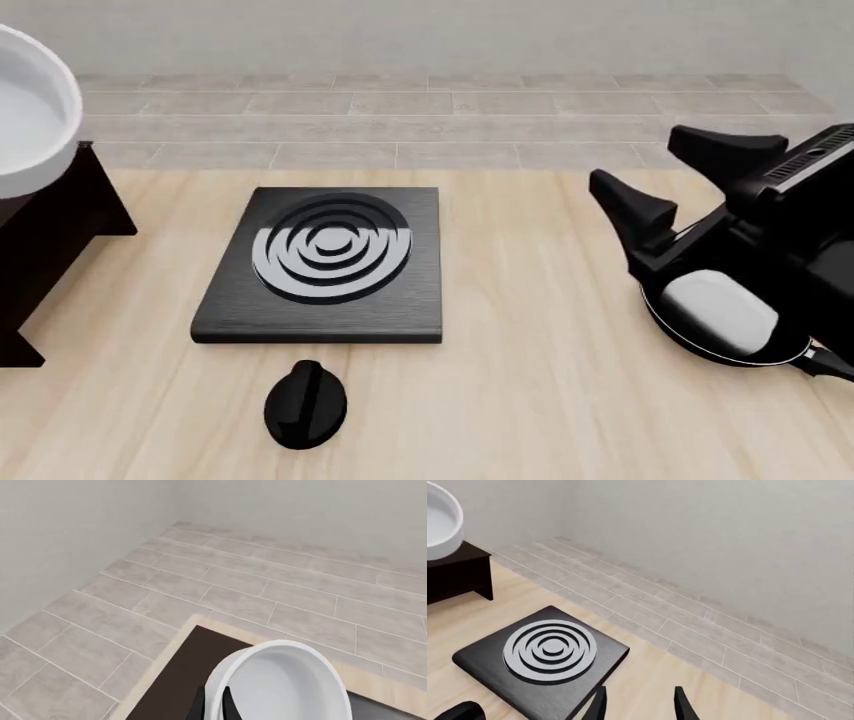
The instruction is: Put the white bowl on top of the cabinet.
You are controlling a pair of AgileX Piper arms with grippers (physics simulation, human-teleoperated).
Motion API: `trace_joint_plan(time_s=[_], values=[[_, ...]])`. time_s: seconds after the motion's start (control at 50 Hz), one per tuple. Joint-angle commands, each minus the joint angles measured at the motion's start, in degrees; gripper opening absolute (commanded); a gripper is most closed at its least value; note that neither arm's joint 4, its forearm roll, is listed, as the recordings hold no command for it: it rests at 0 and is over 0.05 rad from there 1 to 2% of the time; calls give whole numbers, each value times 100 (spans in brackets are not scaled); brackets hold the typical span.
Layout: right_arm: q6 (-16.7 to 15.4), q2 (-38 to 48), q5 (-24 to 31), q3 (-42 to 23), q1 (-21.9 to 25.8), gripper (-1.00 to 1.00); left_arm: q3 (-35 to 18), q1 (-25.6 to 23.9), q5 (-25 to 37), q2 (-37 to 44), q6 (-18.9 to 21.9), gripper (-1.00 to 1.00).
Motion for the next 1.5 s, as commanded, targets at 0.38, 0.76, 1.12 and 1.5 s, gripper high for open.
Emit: trace_joint_plan(time_s=[0.38, 0.76, 1.12, 1.5], values=[[-34, 198, -263, 133, -14, 100, -56, 609, -517, 476, 50, -100], [-12, 234, -328, 215, -55, 100, -244, 997, -678, 769, 1, -100], [-22, 207, -317, 264, -121, 100, -158, 1129, -989, 1065, -40, -100], [-38, 207, -331, 288, -152, 100, -148, 1222, -1185, 1256, -70, -100]])
